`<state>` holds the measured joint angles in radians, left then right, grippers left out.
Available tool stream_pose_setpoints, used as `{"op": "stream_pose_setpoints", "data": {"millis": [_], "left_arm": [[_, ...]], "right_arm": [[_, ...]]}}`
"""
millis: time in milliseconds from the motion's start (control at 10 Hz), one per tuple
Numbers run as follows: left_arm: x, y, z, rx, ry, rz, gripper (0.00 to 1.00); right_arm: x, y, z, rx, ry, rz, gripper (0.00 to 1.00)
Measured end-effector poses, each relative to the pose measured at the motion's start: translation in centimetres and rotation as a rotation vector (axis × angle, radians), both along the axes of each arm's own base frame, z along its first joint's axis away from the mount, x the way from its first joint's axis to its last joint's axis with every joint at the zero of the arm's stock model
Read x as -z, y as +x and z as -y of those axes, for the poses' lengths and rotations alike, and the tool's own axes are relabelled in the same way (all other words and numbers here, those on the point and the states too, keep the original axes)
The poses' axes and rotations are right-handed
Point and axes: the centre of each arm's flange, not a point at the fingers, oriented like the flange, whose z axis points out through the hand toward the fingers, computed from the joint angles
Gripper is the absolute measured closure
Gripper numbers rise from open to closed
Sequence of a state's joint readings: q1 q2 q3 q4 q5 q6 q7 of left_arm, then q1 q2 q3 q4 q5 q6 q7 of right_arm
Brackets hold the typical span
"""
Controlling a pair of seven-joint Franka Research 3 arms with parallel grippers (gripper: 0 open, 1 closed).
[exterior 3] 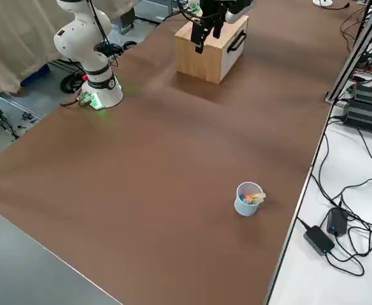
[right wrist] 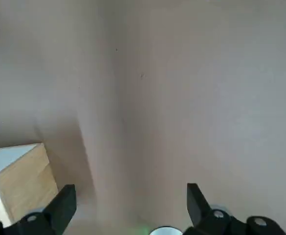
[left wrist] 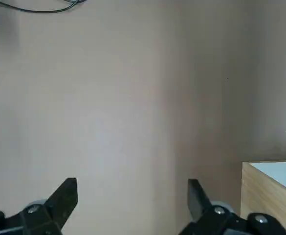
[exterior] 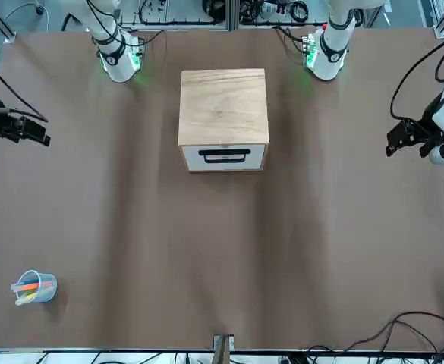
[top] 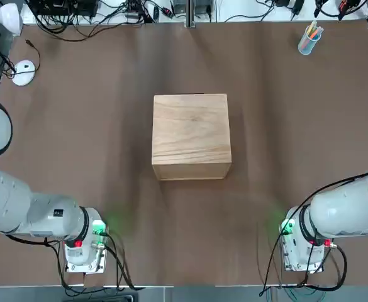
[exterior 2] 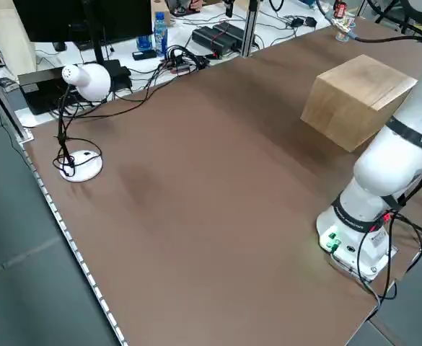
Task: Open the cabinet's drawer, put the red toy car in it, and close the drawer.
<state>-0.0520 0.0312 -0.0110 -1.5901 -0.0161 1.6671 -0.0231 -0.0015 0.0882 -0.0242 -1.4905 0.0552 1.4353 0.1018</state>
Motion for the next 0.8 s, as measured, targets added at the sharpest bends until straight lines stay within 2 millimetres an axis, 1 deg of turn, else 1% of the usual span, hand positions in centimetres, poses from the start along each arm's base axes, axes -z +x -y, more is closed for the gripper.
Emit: {"op": "stream_pose_setpoints", "data": {"millis": [400,800], "left_arm": [[0.00,0.00,-0.01,0.000,0.000,0.000,0.01],[0.00,0.00,-0.02,0.000,0.000,0.000,0.01]], "right_arm": [[-0.34,0.05,0.00,0.008,-0.001,0.008,0.00],[-0.86,0.07,0.43,0.037,-0.003,0.017,0.00]]}}
